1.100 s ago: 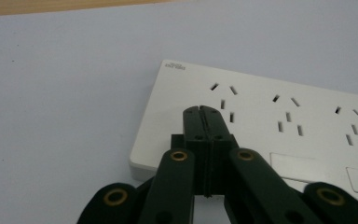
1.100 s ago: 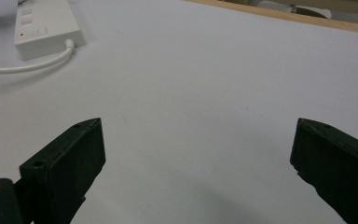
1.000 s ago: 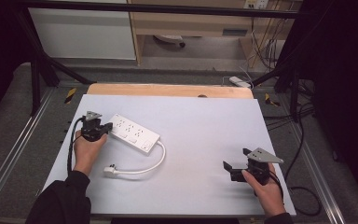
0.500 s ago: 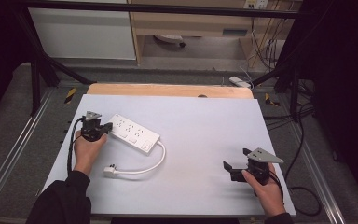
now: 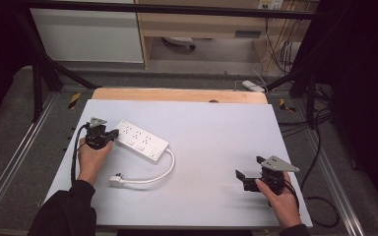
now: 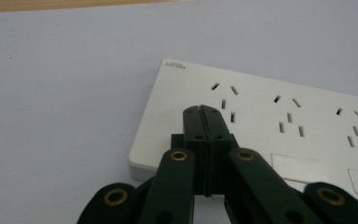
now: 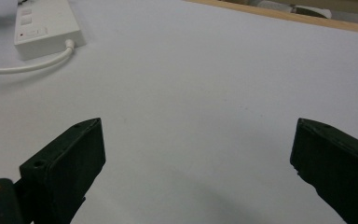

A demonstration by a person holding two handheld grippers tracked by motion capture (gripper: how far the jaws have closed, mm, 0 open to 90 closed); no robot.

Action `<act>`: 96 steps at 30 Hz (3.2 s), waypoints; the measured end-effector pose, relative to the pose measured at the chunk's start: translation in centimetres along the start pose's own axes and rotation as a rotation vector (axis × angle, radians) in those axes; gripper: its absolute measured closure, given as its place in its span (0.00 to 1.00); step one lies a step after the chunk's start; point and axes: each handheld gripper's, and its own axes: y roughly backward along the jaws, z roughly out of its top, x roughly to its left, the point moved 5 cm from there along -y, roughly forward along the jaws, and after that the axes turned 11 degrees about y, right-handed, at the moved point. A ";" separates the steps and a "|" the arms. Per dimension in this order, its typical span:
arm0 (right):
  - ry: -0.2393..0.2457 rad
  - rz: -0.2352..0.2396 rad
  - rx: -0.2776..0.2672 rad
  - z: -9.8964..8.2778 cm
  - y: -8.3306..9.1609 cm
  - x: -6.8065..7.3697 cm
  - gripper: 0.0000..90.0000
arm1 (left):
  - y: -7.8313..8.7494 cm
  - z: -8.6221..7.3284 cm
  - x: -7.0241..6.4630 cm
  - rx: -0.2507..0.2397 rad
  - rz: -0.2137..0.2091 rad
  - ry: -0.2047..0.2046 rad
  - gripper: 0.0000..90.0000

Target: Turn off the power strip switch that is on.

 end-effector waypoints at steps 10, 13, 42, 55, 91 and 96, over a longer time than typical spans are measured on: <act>0.001 -0.001 0.000 0.0 0.0 0.0 0.04 | 0.0 0.0 0.0 -0.004 -0.003 0.002 1.00; -0.001 -0.001 0.001 0.0 0.0 0.0 0.04 | 0.0 0.0 0.0 -0.005 -0.004 0.003 1.00; -0.006 -0.004 0.002 0.0 0.1 -0.1 0.04 | 0.1 -0.1 0.2 -0.035 -0.010 0.012 1.00; -0.003 -0.004 0.002 0.0 0.1 -0.1 0.04 | 0.5 0.7 -0.5 -0.061 -0.026 -0.002 1.00; -0.005 -0.003 0.002 0.0 0.0 0.0 0.04 | 2.6 2.7 -1.4 -0.198 -0.029 0.053 0.17; -0.004 -0.005 0.004 -0.1 0.0 -0.1 0.04 | 3.1 2.7 -1.5 -0.192 -0.047 0.070 0.07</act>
